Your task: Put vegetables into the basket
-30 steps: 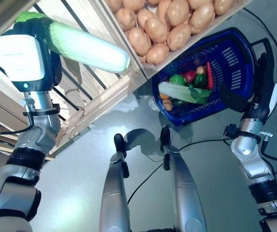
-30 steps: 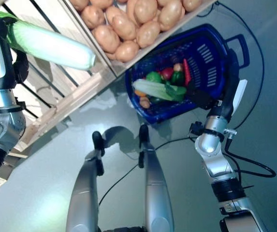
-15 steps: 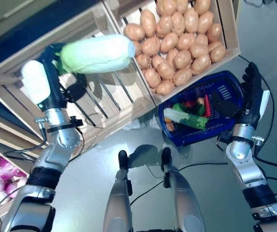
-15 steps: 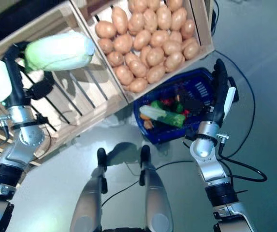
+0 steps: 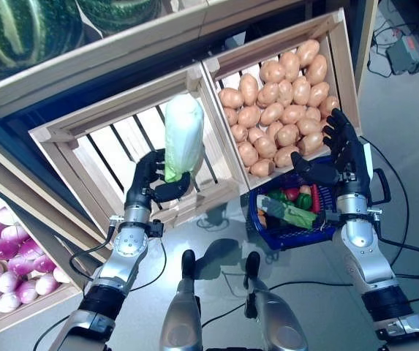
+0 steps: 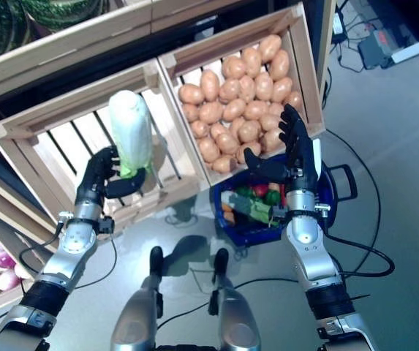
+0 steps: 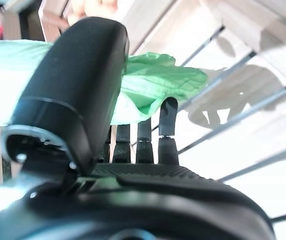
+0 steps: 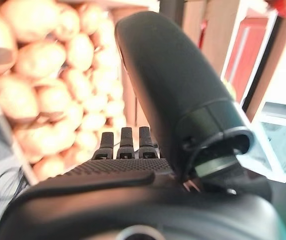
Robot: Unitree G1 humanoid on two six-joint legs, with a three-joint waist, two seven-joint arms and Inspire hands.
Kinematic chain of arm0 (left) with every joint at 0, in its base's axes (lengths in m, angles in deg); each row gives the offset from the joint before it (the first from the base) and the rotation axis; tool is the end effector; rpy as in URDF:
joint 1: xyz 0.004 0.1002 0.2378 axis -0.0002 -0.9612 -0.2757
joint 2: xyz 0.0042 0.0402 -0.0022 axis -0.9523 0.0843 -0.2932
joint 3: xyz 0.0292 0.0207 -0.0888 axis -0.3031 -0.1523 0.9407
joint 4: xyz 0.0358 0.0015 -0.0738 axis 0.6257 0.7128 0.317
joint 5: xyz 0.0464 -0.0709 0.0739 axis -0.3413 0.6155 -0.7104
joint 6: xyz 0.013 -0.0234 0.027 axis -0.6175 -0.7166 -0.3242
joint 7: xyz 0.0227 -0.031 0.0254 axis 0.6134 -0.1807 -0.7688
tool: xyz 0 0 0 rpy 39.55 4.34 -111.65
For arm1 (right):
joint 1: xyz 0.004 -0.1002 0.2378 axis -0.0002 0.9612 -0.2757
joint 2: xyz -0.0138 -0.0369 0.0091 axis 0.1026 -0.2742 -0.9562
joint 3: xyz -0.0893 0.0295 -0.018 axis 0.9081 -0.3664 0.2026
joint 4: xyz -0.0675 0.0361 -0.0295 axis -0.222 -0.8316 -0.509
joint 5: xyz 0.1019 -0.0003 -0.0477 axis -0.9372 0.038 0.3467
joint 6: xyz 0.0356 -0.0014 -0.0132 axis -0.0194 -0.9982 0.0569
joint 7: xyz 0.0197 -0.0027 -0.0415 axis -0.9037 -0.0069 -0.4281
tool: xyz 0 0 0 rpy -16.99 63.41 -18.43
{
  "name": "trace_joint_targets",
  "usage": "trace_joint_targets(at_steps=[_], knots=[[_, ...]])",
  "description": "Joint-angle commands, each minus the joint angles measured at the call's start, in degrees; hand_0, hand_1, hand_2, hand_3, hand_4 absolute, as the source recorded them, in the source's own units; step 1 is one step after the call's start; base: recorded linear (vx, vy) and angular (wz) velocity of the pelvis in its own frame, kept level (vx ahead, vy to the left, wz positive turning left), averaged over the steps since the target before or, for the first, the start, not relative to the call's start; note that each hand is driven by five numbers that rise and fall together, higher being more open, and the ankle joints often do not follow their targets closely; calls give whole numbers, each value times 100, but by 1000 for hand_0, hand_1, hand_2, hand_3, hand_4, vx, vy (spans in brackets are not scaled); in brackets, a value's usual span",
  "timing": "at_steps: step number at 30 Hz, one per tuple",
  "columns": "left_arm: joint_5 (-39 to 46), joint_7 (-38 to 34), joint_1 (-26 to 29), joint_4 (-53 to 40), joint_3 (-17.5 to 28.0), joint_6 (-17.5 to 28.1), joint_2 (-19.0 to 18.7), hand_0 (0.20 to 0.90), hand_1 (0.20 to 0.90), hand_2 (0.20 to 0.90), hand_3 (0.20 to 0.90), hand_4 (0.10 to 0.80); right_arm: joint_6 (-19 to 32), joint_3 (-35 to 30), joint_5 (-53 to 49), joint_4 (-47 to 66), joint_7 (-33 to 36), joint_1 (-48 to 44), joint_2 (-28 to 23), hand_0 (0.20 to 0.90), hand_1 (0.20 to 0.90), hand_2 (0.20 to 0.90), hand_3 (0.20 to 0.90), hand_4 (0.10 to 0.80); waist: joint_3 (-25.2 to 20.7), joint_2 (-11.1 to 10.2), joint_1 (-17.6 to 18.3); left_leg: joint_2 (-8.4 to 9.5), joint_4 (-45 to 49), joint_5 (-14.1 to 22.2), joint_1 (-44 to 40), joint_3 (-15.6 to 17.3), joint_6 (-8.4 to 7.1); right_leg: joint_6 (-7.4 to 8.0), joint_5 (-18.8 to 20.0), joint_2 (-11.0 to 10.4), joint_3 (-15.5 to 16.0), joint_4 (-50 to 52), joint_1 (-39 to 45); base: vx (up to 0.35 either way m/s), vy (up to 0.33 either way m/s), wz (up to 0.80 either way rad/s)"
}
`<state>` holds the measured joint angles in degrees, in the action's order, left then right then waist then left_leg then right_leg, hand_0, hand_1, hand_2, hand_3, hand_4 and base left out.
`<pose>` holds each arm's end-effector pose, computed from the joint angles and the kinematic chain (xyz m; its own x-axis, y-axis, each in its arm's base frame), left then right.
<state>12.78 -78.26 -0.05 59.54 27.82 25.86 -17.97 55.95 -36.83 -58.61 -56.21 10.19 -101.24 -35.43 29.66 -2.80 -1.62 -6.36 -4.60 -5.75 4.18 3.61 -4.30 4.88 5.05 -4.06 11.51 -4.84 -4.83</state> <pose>0.2692 0.2050 0.0806 0.9798 0.0313 0.1973 -0.0856 0.9581 0.2734 0.2639 -0.1956 0.1280 0.9189 -0.0827 0.3858 0.0988 0.9949 -0.0220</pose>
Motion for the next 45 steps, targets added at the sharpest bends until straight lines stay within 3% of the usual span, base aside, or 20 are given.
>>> trace_joint_targets(at_steps=[1, 8, 15, 24, 32, 45], knots=[[17, 252, 112, -588, -125, 350, 50, 300, 300, 300, 300, 400, 328, -246, -787, 848, -837, 88, -256, 900, 900, 900, 900, 800, -1017, -88, 32, 139, 32, 85, 178, 17, -64, 174, -133, -248, 239, 216, 196, 110, -2, 1], [-10, 468, -25, -295, -335, 276, 52, 300, 300, 300, 300, 400, -710, 40, -1978, 1078, -2247, 170, -212, 900, 900, 900, 900, 800, -1164, -111, 45, 106, 7, 136, -31, 9, -64, 153, -86, -203, 201, 47, 414, 72, -8, -3], [151, 1278, -79, -72, -617, 284, 17, 300, 300, 300, 300, 400, -1619, 431, -2891, 1058, -3730, 151, -257, 900, 900, 900, 900, 800, -1408, -126, -17, 76, -40, 140, -164, -5, -114, 193, -76, -233, 311, -16, 587, 48, -29, 0], [302, 2068, -191, 37, -874, 186, 22, 300, 300, 300, 300, 400, -2622, 764, -3327, 1114, -4613, 81, -253, 900, 900, 900, 900, 800, -1783, -105, -73, 100, -40, 249, -352, -50, -132, 231, -105, -268, 397, -16, 747, 45, 6, 2], [302, 2377, -299, 42, -1062, 36, 36, 300, 300, 300, 300, 400, -2692, 885, -3478, 1151, -4318, -45, -50, 900, 900, 900, 900, 800, -2010, -41, -95, 88, -40, 350, -540, -66, -133, 246, -163, -274, 417, -16, 881, 17, 4, 0], [122, 1949, -500, 75, -1095, -283, 187, 300, 300, 300, 300, 400, -1413, 730, -2347, 1044, -2326, -65, 604, 900, 900, 900, 900, 800, -2172, 92, -49, 79, -40, 410, -652, -41, -115, 312, -147, -327, 328, -16, 882, 0, 0, 0]])
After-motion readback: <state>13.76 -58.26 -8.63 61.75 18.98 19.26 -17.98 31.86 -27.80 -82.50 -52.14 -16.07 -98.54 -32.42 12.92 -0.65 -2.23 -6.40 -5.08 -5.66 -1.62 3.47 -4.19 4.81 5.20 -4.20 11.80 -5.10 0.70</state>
